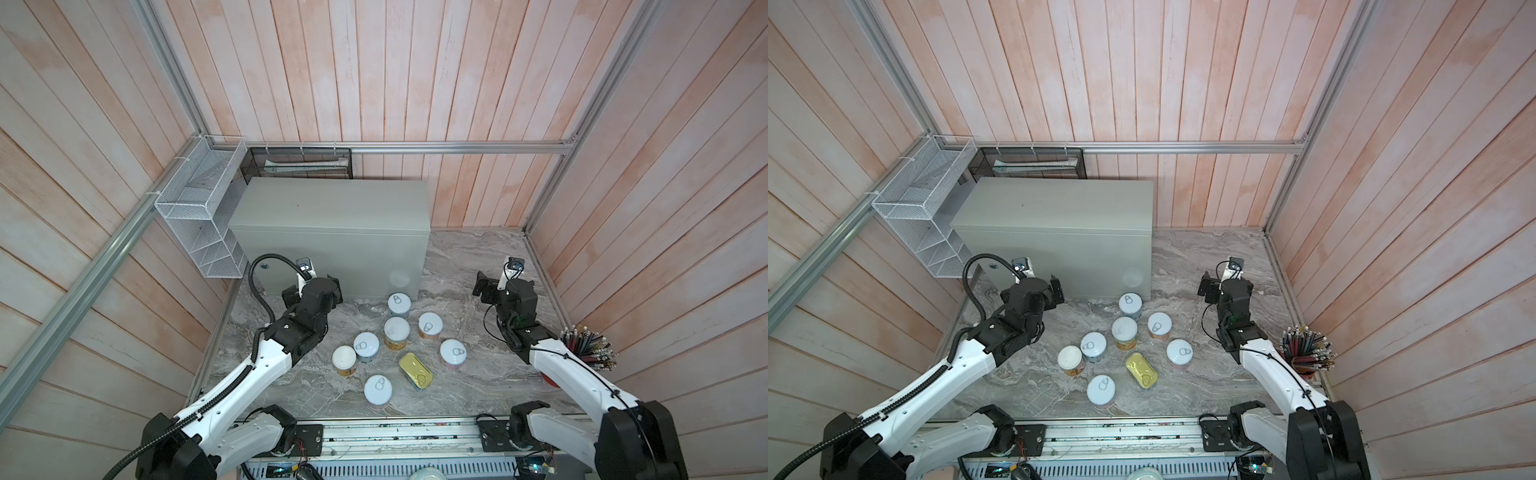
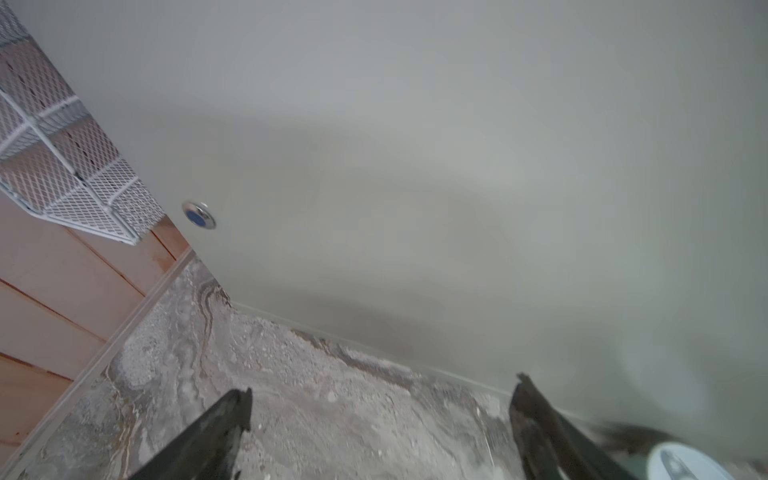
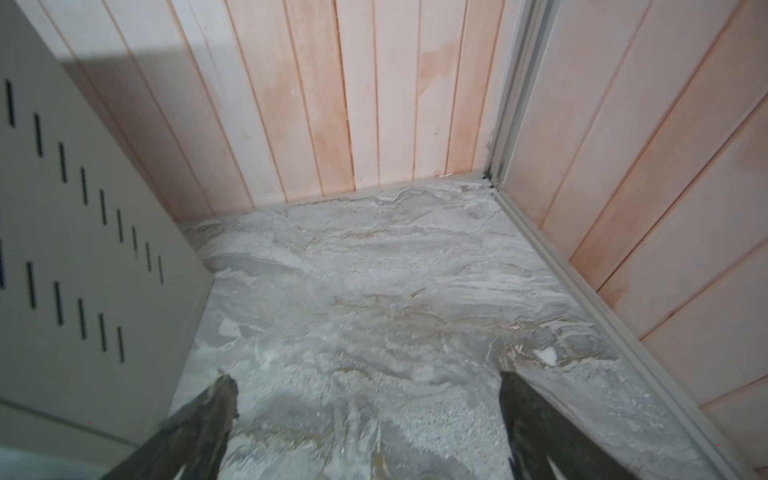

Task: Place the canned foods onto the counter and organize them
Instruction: 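Reach the left gripper down over the pink can nearest the robot and grasp it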

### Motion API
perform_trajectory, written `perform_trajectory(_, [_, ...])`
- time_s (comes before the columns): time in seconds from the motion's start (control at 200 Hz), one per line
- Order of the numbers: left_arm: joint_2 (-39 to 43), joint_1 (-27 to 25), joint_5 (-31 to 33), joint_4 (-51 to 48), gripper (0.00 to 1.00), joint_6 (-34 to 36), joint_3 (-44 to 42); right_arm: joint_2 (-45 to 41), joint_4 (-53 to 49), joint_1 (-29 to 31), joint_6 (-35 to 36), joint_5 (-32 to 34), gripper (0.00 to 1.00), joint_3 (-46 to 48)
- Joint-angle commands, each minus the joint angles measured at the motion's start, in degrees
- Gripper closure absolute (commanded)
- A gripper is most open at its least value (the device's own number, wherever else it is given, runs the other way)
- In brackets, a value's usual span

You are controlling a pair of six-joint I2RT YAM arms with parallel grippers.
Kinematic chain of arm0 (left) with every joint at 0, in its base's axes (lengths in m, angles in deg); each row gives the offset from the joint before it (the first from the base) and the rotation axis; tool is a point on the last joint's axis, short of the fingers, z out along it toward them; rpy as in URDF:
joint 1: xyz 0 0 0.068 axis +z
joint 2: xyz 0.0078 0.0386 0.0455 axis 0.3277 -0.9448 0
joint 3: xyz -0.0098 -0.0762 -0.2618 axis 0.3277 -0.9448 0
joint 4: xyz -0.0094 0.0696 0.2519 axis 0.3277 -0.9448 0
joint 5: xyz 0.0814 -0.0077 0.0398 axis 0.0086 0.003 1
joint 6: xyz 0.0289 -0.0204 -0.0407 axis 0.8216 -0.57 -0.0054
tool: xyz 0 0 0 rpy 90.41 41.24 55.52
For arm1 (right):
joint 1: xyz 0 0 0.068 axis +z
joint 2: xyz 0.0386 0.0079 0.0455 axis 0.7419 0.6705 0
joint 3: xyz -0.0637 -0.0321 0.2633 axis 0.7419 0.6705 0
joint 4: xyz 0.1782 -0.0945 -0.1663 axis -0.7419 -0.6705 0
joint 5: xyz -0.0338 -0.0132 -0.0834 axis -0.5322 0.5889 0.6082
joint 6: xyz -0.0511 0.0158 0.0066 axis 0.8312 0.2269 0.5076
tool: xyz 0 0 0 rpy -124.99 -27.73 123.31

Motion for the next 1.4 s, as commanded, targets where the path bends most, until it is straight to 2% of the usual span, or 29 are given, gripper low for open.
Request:
perform_trajectory(0.0, [-0.3,-3.3,-2.3,-18.3,0.00,-6.4,5.3,-3.9,-12.0,0.6,-4.8,-8.5,0.02,-1.0])
perform_trajectory(0.195, [-1.1,-12.2,-7.1,-27.8,0.00,-10.6,10.4,-5.3,-19.0,1.4,-5.3,-12.6,0.02,-3.5])
perform_trajectory(0.34, [0.8,-18.0,-12.3,-28.0,0.00,-13.4,11.4,-5.2,-21.3,2.8,-4.7,-13.1,0.02,-4.6])
perform_trajectory(0.46, [2.7,-21.5,-16.4,-26.5,0.00,-15.7,8.8,-6.2,-22.1,4.8,-4.5,-12.8,0.02,-4.4])
perform_trajectory(0.63, [3.9,-29.1,-15.9,-28.5,0.00,-20.0,4.6,-8.5,-20.0,8.4,-4.4,-14.2,0.02,-0.7])
perform_trajectory(0.805, [3.6,-35.4,-16.6,-27.6,0.00,-22.1,2.8,-11.8,-18.3,11.1,-7.2,-12.9,0.02,3.1])
perform_trajectory(0.95, [1.6,-38.1,-16.8,-26.7,0.00,-23.4,1.7,-15.4,-16.6,11.7,-8.0,-13.2,0.02,6.1])
perform_trajectory(1.155, [0.4,-39.2,-18.4,-23.8,0.00,-23.9,0.8,-21.0,-15.2,11.7,-8.1,-11.9,0.02,8.1])
perform_trajectory(1.395, [0.2,-39.5,-20.7,-20.6,0.00,-26.6,-2.3,-18.1,-18.2,11.4,-9.2,-12.3,0.02,5.1])
